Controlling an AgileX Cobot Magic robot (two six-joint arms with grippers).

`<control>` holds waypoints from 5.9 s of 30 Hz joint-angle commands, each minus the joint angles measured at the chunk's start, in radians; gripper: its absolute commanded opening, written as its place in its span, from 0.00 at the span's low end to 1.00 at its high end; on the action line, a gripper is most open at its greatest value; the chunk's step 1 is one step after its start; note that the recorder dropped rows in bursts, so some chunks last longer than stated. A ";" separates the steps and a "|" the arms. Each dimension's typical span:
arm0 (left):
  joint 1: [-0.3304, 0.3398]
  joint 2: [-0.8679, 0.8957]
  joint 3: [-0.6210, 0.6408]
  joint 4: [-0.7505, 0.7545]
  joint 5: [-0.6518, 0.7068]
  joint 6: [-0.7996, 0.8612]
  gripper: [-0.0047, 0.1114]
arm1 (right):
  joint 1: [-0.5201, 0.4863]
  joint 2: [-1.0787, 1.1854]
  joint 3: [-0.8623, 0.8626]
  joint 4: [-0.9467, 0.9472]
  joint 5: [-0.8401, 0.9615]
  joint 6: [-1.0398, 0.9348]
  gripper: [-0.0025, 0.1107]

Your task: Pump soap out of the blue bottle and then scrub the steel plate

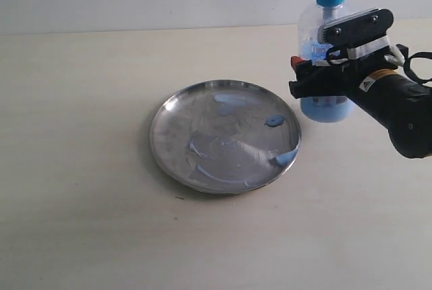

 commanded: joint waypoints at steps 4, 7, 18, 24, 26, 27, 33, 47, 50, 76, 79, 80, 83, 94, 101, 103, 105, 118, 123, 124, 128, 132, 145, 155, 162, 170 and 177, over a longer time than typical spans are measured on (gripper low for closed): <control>0.024 -0.051 0.002 0.026 0.048 -0.050 0.04 | 0.002 -0.085 -0.013 0.082 -0.094 0.005 0.02; 0.034 -0.066 0.002 0.026 0.077 -0.053 0.04 | 0.000 -0.102 -0.009 0.125 -0.068 0.047 0.02; 0.037 -0.108 0.002 0.031 0.101 -0.073 0.04 | 0.000 -0.210 0.112 0.082 -0.063 0.127 0.02; 0.037 -0.136 0.002 0.031 0.109 -0.080 0.04 | 0.002 -0.239 0.196 0.041 -0.065 0.127 0.02; 0.037 -0.142 0.002 0.031 0.118 -0.080 0.04 | 0.002 -0.239 0.225 0.041 -0.077 0.127 0.02; 0.037 -0.146 0.002 0.031 0.122 -0.080 0.04 | 0.002 -0.239 0.241 0.041 -0.094 0.127 0.02; 0.037 -0.157 0.002 0.027 0.143 -0.080 0.04 | 0.002 -0.239 0.304 0.036 -0.163 0.127 0.02; 0.037 -0.236 0.034 0.029 0.195 -0.090 0.04 | 0.002 -0.215 0.335 -0.027 -0.308 0.127 0.02; 0.037 -0.284 0.126 0.034 0.160 -0.090 0.04 | 0.002 -0.178 0.352 -0.054 -0.376 0.143 0.02; 0.037 -0.737 0.786 0.037 -0.276 -0.090 0.04 | 0.002 -0.073 0.395 -0.070 -0.376 0.155 0.07; 0.037 -0.801 0.872 0.037 -0.315 -0.090 0.04 | 0.002 -0.073 0.395 -0.070 -0.376 0.155 0.17; 0.037 -0.847 0.923 0.037 -0.338 -0.090 0.04 | 0.002 -0.073 0.395 -0.070 -0.355 0.155 0.25; 0.037 -0.932 0.993 0.037 -0.354 -0.090 0.04 | 0.002 -0.073 0.395 -0.070 -0.306 0.155 0.44; 0.037 -1.220 1.194 0.035 -0.391 -0.090 0.04 | 0.002 -0.077 0.395 -0.049 -0.195 0.155 0.83; 0.037 -1.357 1.339 0.035 -0.433 -0.090 0.04 | 0.002 -0.111 0.395 -0.043 -0.123 0.156 0.83; 0.037 -1.373 1.361 0.035 -0.442 -0.090 0.04 | 0.002 -0.151 0.395 -0.028 -0.077 0.156 0.83; 0.037 -1.378 1.376 0.035 -0.451 -0.090 0.04 | 0.002 -0.203 0.395 0.005 -0.042 0.154 0.83; 0.037 -1.378 1.379 0.033 -0.462 -0.090 0.04 | 0.002 -0.472 0.395 0.046 0.193 0.110 0.83; 0.037 -1.378 1.379 0.031 -0.468 -0.090 0.04 | 0.002 -0.587 0.395 0.091 0.322 0.100 0.82; 0.037 -1.378 1.379 0.029 -0.470 -0.090 0.04 | 0.002 -0.613 0.395 0.098 0.341 0.094 0.81; 0.037 -1.378 1.379 0.027 -0.479 -0.090 0.04 | 0.002 -0.714 0.395 0.149 0.433 0.075 0.80; 0.037 -1.378 1.379 0.027 -0.484 -0.090 0.04 | 0.002 -0.802 0.395 0.152 0.524 0.075 0.77; 0.037 -1.378 1.382 0.027 -0.484 -0.090 0.04 | 0.002 -0.996 0.192 0.108 1.158 0.075 0.31; 0.037 -1.378 1.382 0.027 -0.484 -0.090 0.04 | 0.002 -1.006 0.013 -0.023 1.521 0.075 0.02; 0.037 -1.378 1.382 0.038 -0.443 -0.062 0.04 | 0.002 -1.131 -0.002 -0.147 1.556 0.075 0.02; 0.037 -1.378 1.382 0.041 -0.404 -0.023 0.04 | 0.002 -1.362 0.017 -0.164 1.461 0.075 0.02; 0.037 -1.378 1.382 0.041 -0.378 -0.023 0.04 | 0.002 -1.504 0.092 -0.158 1.338 0.075 0.02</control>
